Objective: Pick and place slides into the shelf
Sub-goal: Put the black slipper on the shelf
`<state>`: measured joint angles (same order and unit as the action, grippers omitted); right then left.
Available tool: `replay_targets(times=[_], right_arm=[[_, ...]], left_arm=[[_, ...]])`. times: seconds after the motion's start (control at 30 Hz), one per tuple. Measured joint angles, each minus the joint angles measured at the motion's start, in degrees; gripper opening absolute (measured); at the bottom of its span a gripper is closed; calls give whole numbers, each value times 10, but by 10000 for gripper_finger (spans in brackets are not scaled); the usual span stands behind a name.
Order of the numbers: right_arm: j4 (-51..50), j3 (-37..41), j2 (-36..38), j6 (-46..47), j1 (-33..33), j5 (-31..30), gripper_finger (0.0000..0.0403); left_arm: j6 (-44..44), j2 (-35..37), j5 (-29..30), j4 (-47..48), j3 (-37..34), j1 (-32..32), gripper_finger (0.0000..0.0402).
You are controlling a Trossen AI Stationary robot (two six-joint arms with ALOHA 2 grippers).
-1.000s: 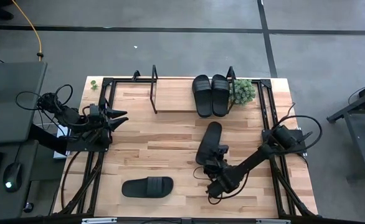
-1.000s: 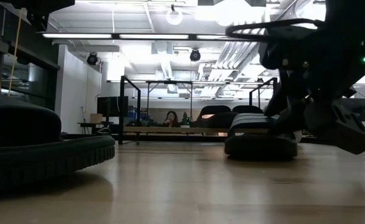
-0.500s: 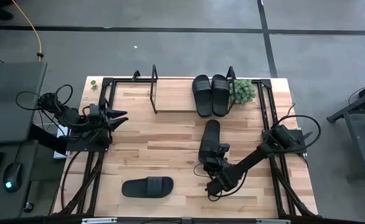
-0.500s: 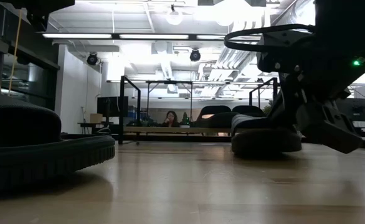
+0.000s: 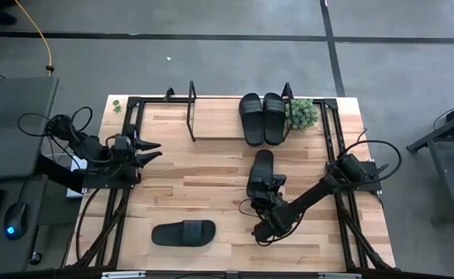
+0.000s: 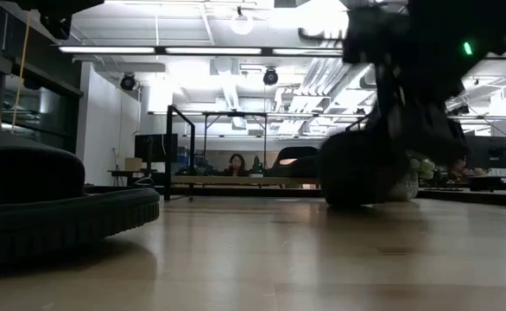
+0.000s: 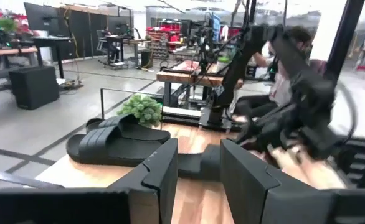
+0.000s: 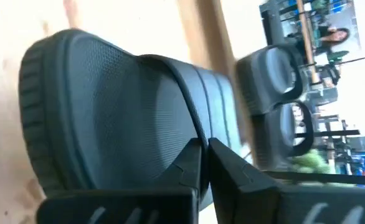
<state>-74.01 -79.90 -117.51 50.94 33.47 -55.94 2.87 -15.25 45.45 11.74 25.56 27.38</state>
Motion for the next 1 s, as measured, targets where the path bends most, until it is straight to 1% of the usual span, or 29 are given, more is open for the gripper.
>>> replay_targets(times=[0.07, 0.2, 0.33, 0.43, 0.57, 0.67, 0.77, 0.9, 1.0], right_arm=[[-43, -35, 0, 13, -2, -9, 1], [-115, -102, 1, 29, -5, -17, 1], [-160, -154, 1, 27, -11, -39, 1], [-160, -180, 3, -10, -22, -40, 0], [-159, -210, 6, -39, -47, -42, 0], [-160, -222, 6, -75, -67, -41, 0], [-160, -232, 6, -88, -88, -42, 0], [-157, -250, 6, -114, -113, -46, 0], [-142, -267, 6, -134, -127, -57, 0]], left_arm=[[-24, -19, 0, -5, 0, 0, 106], [-87, -65, 0, -44, 0, 0, 106], [-147, -116, 7, -90, 0, 0, 106], [-189, -150, 15, -118, 0, 0, 106], [-246, -198, 42, -147, 0, 0, 106], [-286, -231, 53, -166, 0, 0, 106], [-319, -261, 63, -190, 0, 0, 106], [-327, -293, 65, -190, 19, 0, 106], [-315, -321, 44, -174, 48, 0, 106]])
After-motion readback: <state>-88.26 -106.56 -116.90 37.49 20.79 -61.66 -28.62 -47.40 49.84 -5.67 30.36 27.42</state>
